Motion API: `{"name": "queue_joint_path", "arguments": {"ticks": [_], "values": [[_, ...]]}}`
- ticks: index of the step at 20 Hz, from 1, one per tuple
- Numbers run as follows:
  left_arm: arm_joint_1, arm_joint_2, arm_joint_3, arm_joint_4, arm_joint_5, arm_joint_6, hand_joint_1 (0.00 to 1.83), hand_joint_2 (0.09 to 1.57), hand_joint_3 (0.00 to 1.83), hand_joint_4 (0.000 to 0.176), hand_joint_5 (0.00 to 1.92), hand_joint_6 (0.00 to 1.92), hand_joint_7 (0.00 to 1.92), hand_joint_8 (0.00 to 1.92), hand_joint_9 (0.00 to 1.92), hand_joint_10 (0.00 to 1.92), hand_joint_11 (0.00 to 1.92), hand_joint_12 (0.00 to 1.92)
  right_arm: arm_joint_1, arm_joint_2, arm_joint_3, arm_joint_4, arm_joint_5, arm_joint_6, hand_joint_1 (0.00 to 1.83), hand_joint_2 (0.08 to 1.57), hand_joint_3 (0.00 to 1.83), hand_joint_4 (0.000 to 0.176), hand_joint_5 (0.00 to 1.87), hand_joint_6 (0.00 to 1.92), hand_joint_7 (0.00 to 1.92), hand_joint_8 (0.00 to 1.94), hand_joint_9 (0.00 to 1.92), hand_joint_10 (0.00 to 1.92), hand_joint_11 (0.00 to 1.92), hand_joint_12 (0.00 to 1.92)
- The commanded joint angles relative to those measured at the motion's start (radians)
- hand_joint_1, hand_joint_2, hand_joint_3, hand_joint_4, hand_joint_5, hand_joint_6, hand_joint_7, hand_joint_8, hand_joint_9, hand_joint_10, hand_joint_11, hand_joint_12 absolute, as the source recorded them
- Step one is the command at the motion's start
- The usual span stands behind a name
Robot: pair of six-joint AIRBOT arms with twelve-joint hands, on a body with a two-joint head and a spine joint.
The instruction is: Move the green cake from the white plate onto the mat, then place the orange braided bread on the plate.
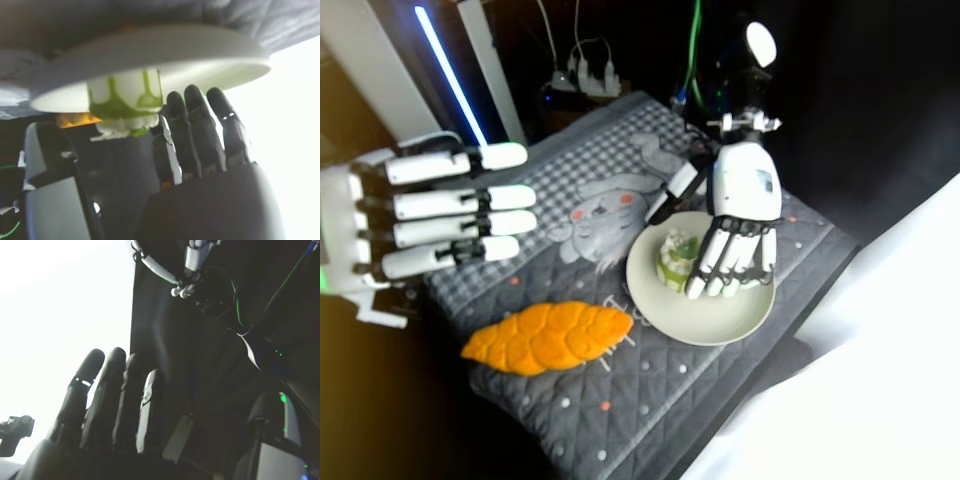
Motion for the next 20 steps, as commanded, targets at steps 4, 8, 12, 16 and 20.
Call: {"name": "queue_joint_path", "arguments": {"ticks": [4, 8, 12, 16, 20], "values": [[0.007, -0.005, 0.014, -0.032, -0.061, -0.023, 0.98, 0.90, 0.01, 0.176, 0.62, 0.02, 0.67, 0.01, 0.62, 0.03, 0.04, 1.24, 0.005, 0.005, 0.001, 0.035, 0.116, 0.006, 0.76, 0.72, 0.01, 0.092, 0.43, 0.00, 0.54, 0.00, 0.48, 0.00, 0.00, 1.25], [0.012, -0.005, 0.021, -0.044, -0.069, -0.032, 1.20, 1.14, 0.00, 0.001, 1.00, 0.90, 0.84, 1.19, 0.93, 0.11, 0.42, 1.16, 0.005, 0.005, 0.001, 0.038, 0.116, 0.006, 0.75, 0.70, 0.00, 0.100, 0.45, 0.00, 0.56, 0.01, 0.50, 0.01, 0.00, 1.27], [0.006, 0.003, 0.029, -0.094, -0.111, -0.032, 1.34, 1.19, 0.00, 0.000, 0.90, 1.10, 0.77, 1.24, 0.71, 1.42, 0.49, 1.17, 0.005, 0.004, -0.001, 0.044, 0.116, 0.006, 0.76, 0.71, 0.00, 0.089, 0.45, 0.00, 0.56, 0.00, 0.50, 0.00, 0.00, 1.27], [-0.007, 0.073, -0.031, -0.154, -0.207, -0.033, 1.21, 1.19, 0.00, 0.000, 0.92, 1.01, 0.78, 1.37, 0.62, 1.28, 0.37, 1.54, 0.005, 0.002, -0.005, 0.049, 0.116, 0.006, 0.76, 0.68, 0.00, 0.113, 0.48, 0.01, 0.56, 0.00, 0.50, 0.01, 0.00, 1.27], [-0.018, 0.166, -0.125, -0.154, -0.287, -0.043, 1.18, 1.18, 0.00, 0.009, 0.93, 1.01, 0.79, 1.35, 0.61, 1.11, 0.34, 1.58, 0.005, 0.002, -0.009, 0.055, 0.116, 0.006, 0.74, 0.72, 0.01, 0.121, 0.47, 0.00, 0.56, 0.00, 0.49, 0.00, 0.00, 1.27]]}}
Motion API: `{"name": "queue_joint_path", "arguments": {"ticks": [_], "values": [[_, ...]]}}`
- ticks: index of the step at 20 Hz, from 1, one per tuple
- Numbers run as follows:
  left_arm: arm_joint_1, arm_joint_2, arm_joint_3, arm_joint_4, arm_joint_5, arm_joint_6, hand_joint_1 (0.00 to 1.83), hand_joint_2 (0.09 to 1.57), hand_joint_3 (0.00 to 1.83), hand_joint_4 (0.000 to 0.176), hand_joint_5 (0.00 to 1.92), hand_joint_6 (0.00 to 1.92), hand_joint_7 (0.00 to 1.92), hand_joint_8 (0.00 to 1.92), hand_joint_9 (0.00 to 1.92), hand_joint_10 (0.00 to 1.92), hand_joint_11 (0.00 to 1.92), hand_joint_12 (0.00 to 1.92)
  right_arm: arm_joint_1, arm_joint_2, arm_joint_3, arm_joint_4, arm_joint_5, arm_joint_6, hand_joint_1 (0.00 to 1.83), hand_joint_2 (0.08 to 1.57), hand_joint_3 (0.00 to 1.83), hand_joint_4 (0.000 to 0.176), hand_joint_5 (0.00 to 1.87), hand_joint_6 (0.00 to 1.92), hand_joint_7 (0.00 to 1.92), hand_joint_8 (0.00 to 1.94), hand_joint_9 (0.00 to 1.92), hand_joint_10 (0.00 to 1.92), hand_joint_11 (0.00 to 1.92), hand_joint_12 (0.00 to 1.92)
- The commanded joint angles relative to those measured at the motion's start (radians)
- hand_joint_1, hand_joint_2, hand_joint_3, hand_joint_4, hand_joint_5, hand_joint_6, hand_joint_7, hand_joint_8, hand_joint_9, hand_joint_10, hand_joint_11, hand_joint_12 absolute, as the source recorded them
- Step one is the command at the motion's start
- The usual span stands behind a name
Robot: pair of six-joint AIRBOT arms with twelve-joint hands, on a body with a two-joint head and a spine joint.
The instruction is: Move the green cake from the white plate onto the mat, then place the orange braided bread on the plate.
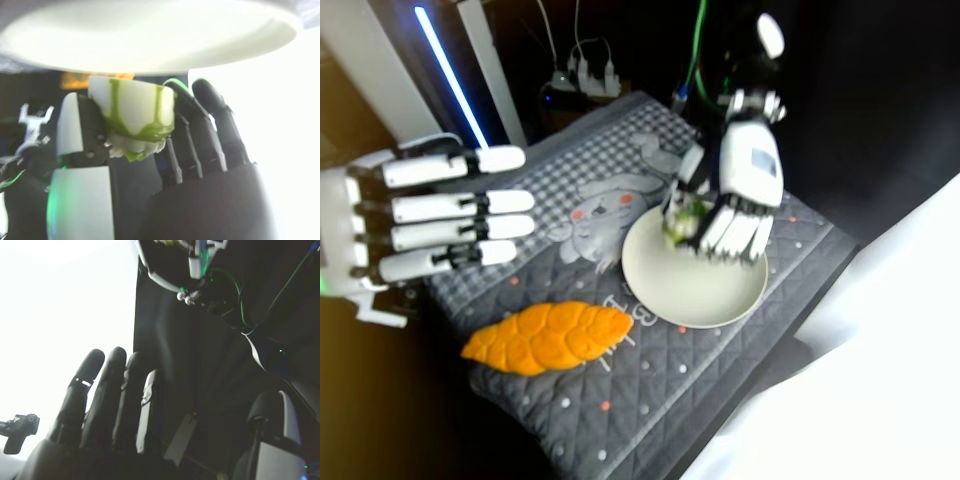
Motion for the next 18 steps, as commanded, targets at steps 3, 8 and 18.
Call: {"name": "queue_joint_path", "arguments": {"ticks": [3, 8, 18], "values": [[-0.022, 0.061, -0.064, -0.047, -0.150, -0.014, 1.19, 1.16, 0.00, 0.025, 0.95, 1.02, 0.82, 1.26, 0.85, 0.83, 0.76, 1.32, 0.005, 0.006, -0.004, 0.039, 0.116, 0.006, 0.73, 0.73, 0.01, 0.117, 0.47, 0.00, 0.56, 0.00, 0.49, 0.00, 0.00, 1.26], [0.003, 0.154, -0.189, 0.003, -0.208, -0.014, 1.23, 1.08, 0.00, 0.041, 1.04, 0.91, 1.06, 0.84, 1.00, 0.40, 0.59, 1.00, 0.005, 0.007, -0.009, 0.043, 0.116, 0.006, 0.73, 0.73, 0.00, 0.113, 0.48, 0.00, 0.57, 0.00, 0.52, 0.01, 0.00, 1.29], [0.134, 0.209, -0.369, -0.013, -0.226, 0.180, 1.22, 1.14, 0.00, 0.000, 0.96, 0.90, 0.91, 1.21, 0.87, 0.59, 0.53, 1.26, 0.005, 0.004, -0.013, 0.044, 0.116, 0.006, 0.76, 0.73, 0.00, 0.095, 0.50, 0.00, 0.56, 0.00, 0.52, 0.00, 0.00, 1.27]]}}
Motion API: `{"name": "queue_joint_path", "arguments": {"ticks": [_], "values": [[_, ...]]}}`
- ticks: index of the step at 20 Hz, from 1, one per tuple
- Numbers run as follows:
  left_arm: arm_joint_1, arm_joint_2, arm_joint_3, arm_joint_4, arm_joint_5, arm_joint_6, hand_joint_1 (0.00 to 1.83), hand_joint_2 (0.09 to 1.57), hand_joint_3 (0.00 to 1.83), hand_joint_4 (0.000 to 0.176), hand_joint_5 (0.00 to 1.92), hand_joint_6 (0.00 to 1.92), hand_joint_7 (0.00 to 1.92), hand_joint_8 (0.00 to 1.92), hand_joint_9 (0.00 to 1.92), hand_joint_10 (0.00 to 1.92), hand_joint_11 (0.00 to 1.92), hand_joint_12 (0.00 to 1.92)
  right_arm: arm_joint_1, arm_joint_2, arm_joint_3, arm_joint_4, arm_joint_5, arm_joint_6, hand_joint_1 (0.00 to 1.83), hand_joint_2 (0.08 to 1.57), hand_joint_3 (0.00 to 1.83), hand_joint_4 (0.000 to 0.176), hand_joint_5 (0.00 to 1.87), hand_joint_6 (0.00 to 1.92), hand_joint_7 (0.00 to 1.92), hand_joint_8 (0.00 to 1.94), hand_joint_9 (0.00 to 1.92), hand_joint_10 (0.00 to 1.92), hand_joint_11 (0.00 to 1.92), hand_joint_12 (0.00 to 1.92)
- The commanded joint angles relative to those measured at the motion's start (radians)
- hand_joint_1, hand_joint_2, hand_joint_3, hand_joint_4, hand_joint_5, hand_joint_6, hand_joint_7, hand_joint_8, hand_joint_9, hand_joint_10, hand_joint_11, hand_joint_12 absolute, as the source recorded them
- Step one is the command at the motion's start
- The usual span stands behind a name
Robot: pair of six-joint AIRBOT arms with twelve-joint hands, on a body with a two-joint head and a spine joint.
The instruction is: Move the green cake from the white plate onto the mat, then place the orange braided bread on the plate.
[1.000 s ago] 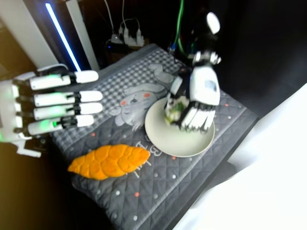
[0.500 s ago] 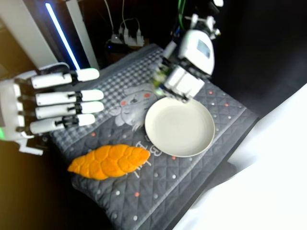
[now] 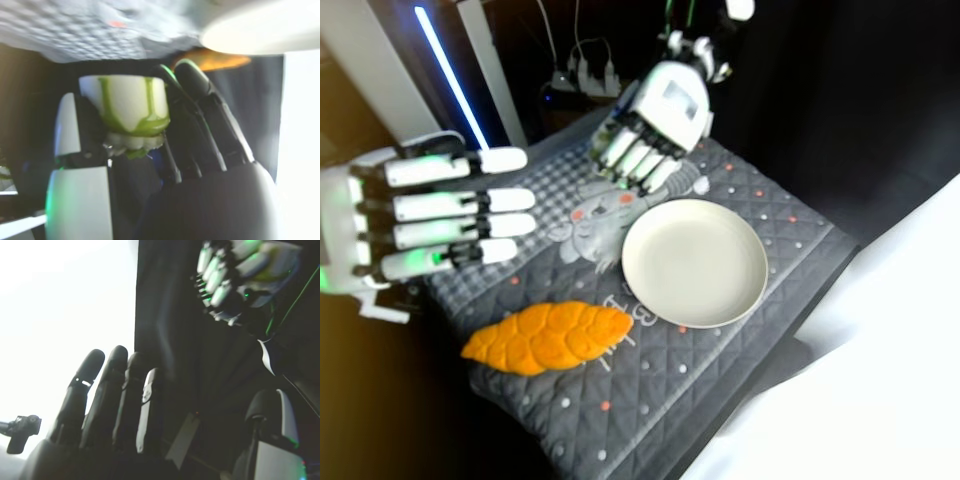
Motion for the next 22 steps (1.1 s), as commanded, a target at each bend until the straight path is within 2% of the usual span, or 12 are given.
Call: {"name": "queue_joint_path", "arguments": {"ticks": [1, 3, 5, 8, 10, 11, 15, 18, 19, 20, 21, 22], "values": [[-0.010, 0.006, -0.011, -0.080, -0.073, 0.019, 1.22, 1.14, 0.00, 0.000, 0.97, 0.90, 0.91, 1.21, 0.83, 0.74, 0.57, 1.34, 0.005, 0.007, -0.002, 0.025, 0.116, 0.006, 0.76, 0.72, 0.00, 0.099, 0.50, 0.00, 0.57, 0.00, 0.52, 0.00, 0.00, 1.28], [-0.006, 0.008, -0.043, -0.081, -0.057, 0.083, 1.22, 1.15, 0.00, 0.000, 0.99, 0.82, 0.87, 1.31, 0.80, 1.01, 0.72, 1.39, 0.005, 0.006, -0.004, 0.025, 0.115, 0.006, 0.74, 0.72, 0.00, 0.100, 0.50, 0.00, 0.59, 0.00, 0.54, 0.01, 0.00, 1.31], [0.006, 0.007, -0.047, -0.082, -0.057, 0.084, 1.23, 1.13, 0.00, 0.000, 0.99, 0.81, 0.93, 1.23, 0.79, 1.12, 0.70, 1.35, 0.005, 0.003, -0.003, 0.025, 0.115, 0.006, 0.75, 0.72, 0.00, 0.094, 0.51, 0.00, 0.59, 0.01, 0.53, 0.00, 0.00, 1.32], [0.019, 0.007, -0.053, -0.086, -0.055, 0.095, 1.20, 1.16, 0.00, 0.000, 0.83, 1.10, 0.94, 1.17, 0.79, 0.95, 0.59, 1.33, 0.005, 0.003, -0.004, 0.025, 0.115, 0.006, 0.72, 0.73, 0.00, 0.089, 0.50, 0.00, 0.59, 0.00, 0.52, 0.00, 0.00, 1.28], [0.022, 0.010, -0.066, -0.098, -0.055, 0.131, 1.20, 1.16, 0.00, 0.000, 0.87, 1.03, 0.93, 1.20, 0.81, 0.88, 0.57, 1.35, 0.005, 0.003, -0.004, 0.025, 0.115, 0.006, 0.72, 0.73, 0.00, 0.084, 0.51, 0.00, 0.59, 0.00, 0.54, 0.01, 0.00, 1.29], [0.022, 0.012, -0.073, -0.098, -0.054, 0.144, 1.21, 1.14, 0.00, 0.000, 0.91, 0.98, 0.96, 1.16, 0.85, 0.83, 0.59, 1.26, 0.005, 0.003, -0.004, 0.025, 0.115, 0.006, 0.74, 0.73, 0.00, 0.081, 0.51, 0.00, 0.60, 0.00, 0.54, 0.01, 0.00, 1.27], [0.022, 0.010, -0.076, -0.101, -0.037, 0.158, 1.23, 1.11, 0.00, 0.000, 0.93, 0.94, 1.03, 1.04, 0.89, 0.78, 0.61, 1.23, 0.005, 0.000, -0.004, 0.025, 0.115, 0.006, 0.72, 0.75, 0.01, 0.087, 0.51, 0.00, 0.60, 0.00, 0.54, 0.00, 0.00, 1.29], [0.023, 0.010, -0.075, -0.103, -0.033, 0.166, 1.22, 1.13, 0.00, 0.000, 0.90, 0.99, 0.98, 1.12, 0.87, 0.79, 0.60, 1.25, 0.005, 0.000, -0.004, 0.025, 0.114, 0.007, 0.72, 0.75, 0.00, 0.079, 0.50, 0.00, 0.59, 0.00, 0.53, 0.00, 0.00, 1.28], [0.024, 0.009, -0.076, -0.103, -0.032, 0.169, 1.08, 1.16, 0.00, 0.000, 0.88, 1.12, 0.83, 0.69, 0.80, 0.65, 0.45, 1.22, 0.005, 0.000, -0.004, 0.025, 0.114, 0.008, 0.71, 0.74, 0.00, 0.074, 0.50, 0.00, 0.59, 0.00, 0.54, 0.01, 0.00, 1.29], [0.025, 0.009, -0.077, -0.103, -0.032, 0.170, 1.08, 1.16, 0.00, 0.000, 0.88, 1.12, 0.83, 0.69, 0.80, 0.65, 0.45, 1.22, 0.005, 0.000, -0.004, 0.025, 0.114, 0.008, 0.71, 0.74, 0.00, 0.074, 0.50, 0.00, 0.59, 0.00, 0.54, 0.01, 0.00, 1.29], [0.026, 0.009, -0.078, -0.103, -0.032, 0.171, 1.01, 1.12, 0.00, 0.033, 0.26, 0.39, 0.78, 0.16, 0.79, 0.36, 0.36, 1.18, 0.005, 0.000, -0.004, 0.025, 0.114, 0.008, 0.70, 0.75, 0.01, 0.076, 0.50, 0.00, 0.59, 0.00, 0.54, 0.00, 0.00, 1.29], [0.027, 0.009, -0.079, -0.102, -0.032, 0.171, 1.01, 1.12, 0.00, 0.033, 0.26, 0.39, 0.78, 0.16, 0.79, 0.36, 0.36, 1.18, 0.005, 0.000, -0.004, 0.025, 0.114, 0.008, 0.70, 0.75, 0.01, 0.076, 0.50, 0.00, 0.59, 0.00, 0.54, 0.00, 0.00, 1.29]]}}
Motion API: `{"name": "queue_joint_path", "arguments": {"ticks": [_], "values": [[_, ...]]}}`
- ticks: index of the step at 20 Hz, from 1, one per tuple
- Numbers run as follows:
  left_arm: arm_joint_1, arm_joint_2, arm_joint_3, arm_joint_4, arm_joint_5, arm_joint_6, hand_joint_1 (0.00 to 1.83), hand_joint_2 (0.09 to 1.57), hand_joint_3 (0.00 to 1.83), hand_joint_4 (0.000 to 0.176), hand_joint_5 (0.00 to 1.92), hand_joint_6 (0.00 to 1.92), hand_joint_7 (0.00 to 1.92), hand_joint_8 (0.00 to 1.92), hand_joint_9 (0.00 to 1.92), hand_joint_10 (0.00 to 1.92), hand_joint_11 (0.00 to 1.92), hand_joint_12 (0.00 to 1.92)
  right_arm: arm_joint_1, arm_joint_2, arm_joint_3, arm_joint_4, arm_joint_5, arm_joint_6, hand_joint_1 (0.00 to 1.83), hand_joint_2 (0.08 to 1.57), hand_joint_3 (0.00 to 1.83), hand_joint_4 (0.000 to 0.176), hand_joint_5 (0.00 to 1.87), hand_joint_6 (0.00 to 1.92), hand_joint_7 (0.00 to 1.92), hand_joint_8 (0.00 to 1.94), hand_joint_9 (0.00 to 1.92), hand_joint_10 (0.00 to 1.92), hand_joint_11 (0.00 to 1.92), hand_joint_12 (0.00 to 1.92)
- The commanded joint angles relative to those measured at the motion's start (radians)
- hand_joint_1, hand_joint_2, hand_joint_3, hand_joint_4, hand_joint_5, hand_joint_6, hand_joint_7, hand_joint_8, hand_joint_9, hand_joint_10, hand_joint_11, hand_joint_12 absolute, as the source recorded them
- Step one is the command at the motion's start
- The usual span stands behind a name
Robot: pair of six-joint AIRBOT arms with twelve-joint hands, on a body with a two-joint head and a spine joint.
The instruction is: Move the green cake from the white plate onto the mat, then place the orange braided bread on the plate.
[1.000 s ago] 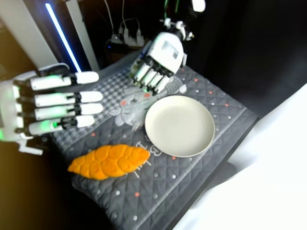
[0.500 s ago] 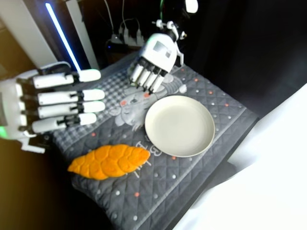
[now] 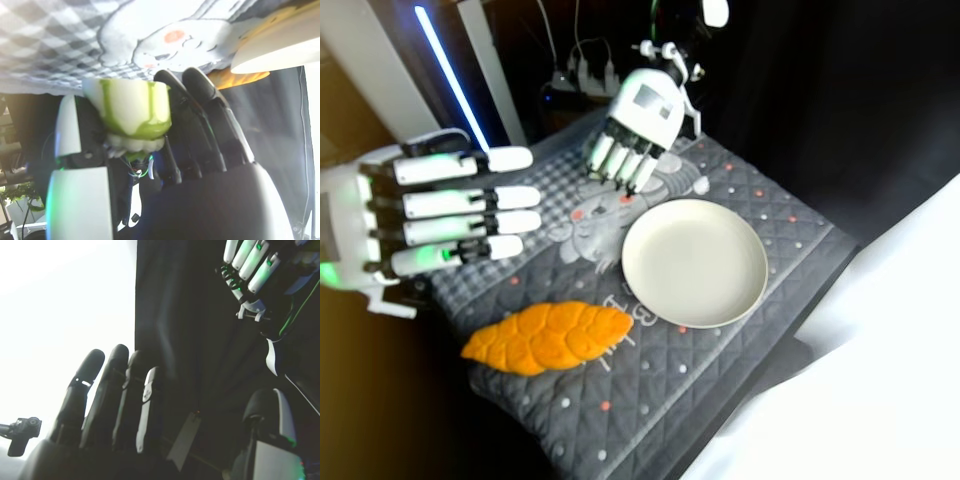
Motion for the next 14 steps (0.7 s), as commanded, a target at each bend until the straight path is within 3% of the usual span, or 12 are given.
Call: {"name": "queue_joint_path", "arguments": {"ticks": [1, 2, 3, 4, 5, 6, 7, 8, 9, 11, 12, 14], "values": [[-0.004, 0.002, -0.005, -0.050, -0.079, -0.002, 1.01, 1.12, 0.00, 0.032, 0.15, 0.11, 0.70, 0.04, 0.76, 0.23, 0.27, 1.18, 0.005, 0.006, 0.000, 0.027, 0.115, 0.008, 0.70, 0.77, 0.01, 0.076, 0.50, 0.00, 0.59, 0.00, 0.53, 0.00, 0.00, 1.27], [-0.003, 0.002, -0.007, -0.050, -0.081, -0.002, 1.07, 1.06, 0.00, 0.059, 0.25, 0.01, 0.57, 0.00, 0.70, 0.12, 0.20, 1.22, 0.005, 0.006, 0.001, 0.027, 0.115, 0.008, 0.70, 0.77, 0.00, 0.079, 0.51, 0.00, 0.61, 0.00, 0.55, 0.01, 0.00, 1.30], [-0.003, 0.002, -0.008, -0.050, -0.082, -0.002, 1.07, 1.06, 0.00, 0.059, 0.25, 0.01, 0.57, 0.00, 0.70, 0.12, 0.20, 1.22, 0.005, 0.006, 0.001, 0.027, 0.114, 0.008, 0.70, 0.77, 0.00, 0.079, 0.51, 0.00, 0.61, 0.00, 0.55, 0.01, 0.00, 1.30], [-0.003, 0.002, -0.011, -0.050, -0.085, -0.002, 1.12, 1.07, 0.00, 0.003, 0.57, 0.09, 0.63, 0.01, 0.75, 0.12, 0.21, 1.20, 0.005, 0.006, 0.001, 0.027, 0.114, 0.008, 0.69, 0.76, 0.00, 0.083, 0.51, 0.00, 0.61, 0.00, 0.55, 0.00, 0.00, 1.34], [-0.003, 0.003, -0.013, -0.052, -0.090, -0.002, 1.04, 1.19, 0.00, 0.037, 0.76, 1.01, 0.68, 0.02, 0.77, 0.15, 0.25, 1.24, 0.005, 0.008, 0.001, 0.027, 0.114, 0.008, 0.71, 0.75, 0.00, 0.081, 0.50, 0.00, 0.59, 0.00, 0.53, 0.00, 0.00, 1.33], [-0.003, 0.004, -0.013, -0.057, -0.096, -0.002, 1.08, 1.13, 0.00, 0.000, 0.58, 0.68, 0.70, 0.02, 0.80, 0.20, 0.26, 1.26, 0.005, 0.009, 0.001, 0.027, 0.114, 0.008, 0.73, 0.74, 0.00, 0.083, 0.51, 0.00, 0.59, 0.00, 0.52, 0.00, 0.00, 1.31], [-0.003, 0.007, -0.013, -0.063, -0.106, -0.002, 1.08, 1.13, 0.00, 0.000, 0.58, 0.68, 0.70, 0.02, 0.80, 0.20, 0.26, 1.26, 0.005, 0.012, 0.002, 0.027, 0.113, 0.008, 0.73, 0.74, 0.00, 0.083, 0.51, 0.00, 0.59, 0.00, 0.52, 0.00, 0.00, 1.31], [-0.003, 0.010, -0.013, -0.068, -0.112, -0.003, 1.12, 1.10, 0.00, 0.000, 0.60, 0.51, 0.73, 0.02, 0.75, 0.39, 0.30, 1.30, 0.005, 0.015, 0.002, 0.027, 0.112, 0.008, 0.75, 0.73, 0.00, 0.089, 0.50, 0.00, 0.58, 0.00, 0.51, 0.00, 0.00, 1.26], [-0.003, 0.021, -0.016, -0.079, -0.126, -0.003, 1.04, 1.18, 0.00, 0.006, 0.76, 1.10, 0.78, 0.03, 0.65, 0.66, 0.30, 1.43, 0.005, 0.020, 0.004, 0.027, 0.104, 0.008, 0.77, 0.71, 0.00, 0.102, 0.49, 0.00, 0.55, 0.00, 0.48, 0.00, 0.00, 1.18], [-0.003, 0.038, -0.024, -0.092, -0.151, -0.007, 1.02, 1.22, 0.00, 0.000, 0.76, 1.28, 0.75, 0.01, 0.57, 0.79, 0.27, 1.51, 0.005, 0.028, 0.008, 0.029, 0.092, 0.008, 0.78, 0.68, 0.00, 0.109, 0.48, 0.00, 0.54, 0.00, 0.47, 0.00, 0.00, 1.15], [-0.003, 0.050, -0.033, -0.099, -0.167, -0.008, 0.98, 1.22, 0.00, 0.065, 0.76, 1.31, 0.82, 0.03, 0.58, 0.83, 0.31, 1.55, 0.005, 0.034, 0.010, 0.032, 0.085, 0.008, 0.81, 0.61, 0.00, 0.151, 0.45, 0.00, 0.51, 0.00, 0.43, 0.00, 0.00, 1.04], [-0.006, 0.078, -0.050, -0.110, -0.195, -0.008, 0.94, 1.26, 0.00, 0.070, 0.71, 1.39, 0.83, 0.02, 0.51, 0.98, 0.20, 1.66, 0.005, 0.040, 0.017, 0.038, 0.075, 0.008, 0.83, 0.57, 0.00, 0.142, 0.42, 0.00, 0.50, 0.00, 0.43, 0.00, 0.00, 1.08]]}}
